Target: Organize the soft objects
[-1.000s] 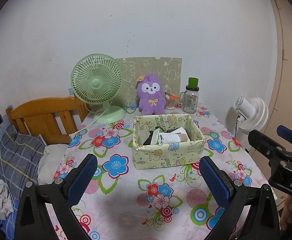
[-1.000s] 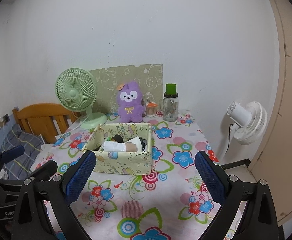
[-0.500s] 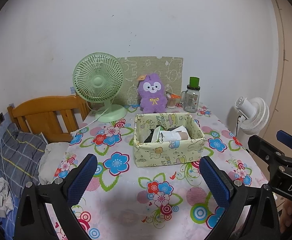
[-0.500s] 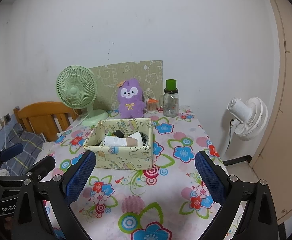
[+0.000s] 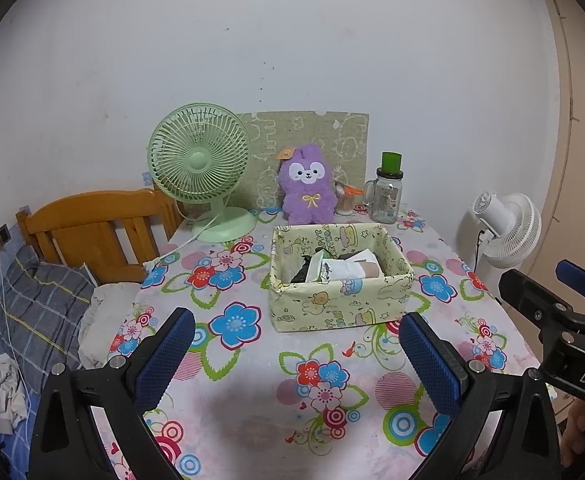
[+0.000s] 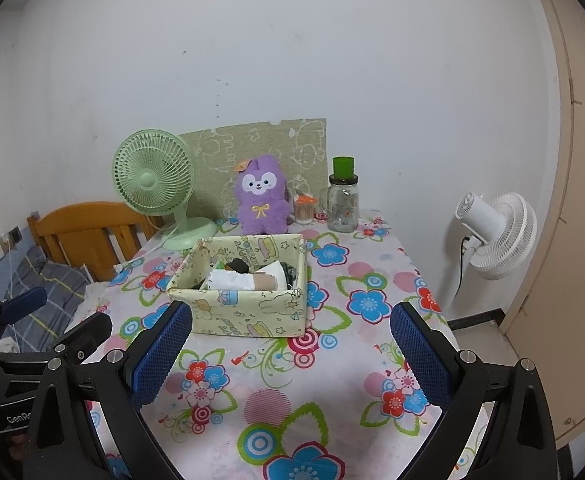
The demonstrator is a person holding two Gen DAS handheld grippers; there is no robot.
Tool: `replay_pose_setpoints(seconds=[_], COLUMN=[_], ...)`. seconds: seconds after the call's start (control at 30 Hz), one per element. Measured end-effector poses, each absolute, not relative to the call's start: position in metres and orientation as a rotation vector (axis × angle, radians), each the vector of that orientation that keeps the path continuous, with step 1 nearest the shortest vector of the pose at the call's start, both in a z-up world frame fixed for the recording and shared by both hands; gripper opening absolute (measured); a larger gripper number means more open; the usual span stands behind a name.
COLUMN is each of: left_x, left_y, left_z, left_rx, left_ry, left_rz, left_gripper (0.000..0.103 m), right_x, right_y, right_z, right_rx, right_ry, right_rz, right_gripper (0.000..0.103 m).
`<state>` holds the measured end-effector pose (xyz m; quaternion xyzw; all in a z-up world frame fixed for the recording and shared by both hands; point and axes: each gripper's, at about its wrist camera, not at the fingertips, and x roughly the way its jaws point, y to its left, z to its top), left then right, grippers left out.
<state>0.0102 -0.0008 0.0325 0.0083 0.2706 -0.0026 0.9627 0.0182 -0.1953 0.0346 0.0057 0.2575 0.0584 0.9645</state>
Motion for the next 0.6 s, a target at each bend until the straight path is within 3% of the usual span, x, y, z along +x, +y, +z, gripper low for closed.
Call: replay_pose_setpoints(seconds=[0.6], left_x=[0.0124], left_y=[-0.0005], left_z=[0.0310], left_rx=[0.017], left_ry=[0.554], left_rz=[-0.003], left_gripper=[0.103], right_x=[0.0203], right_y=[-0.1941], right_z=[0.0333], right_rx=[0.015], right_ry=[0.527], right_rz=[0.123], right_gripper=[0.101])
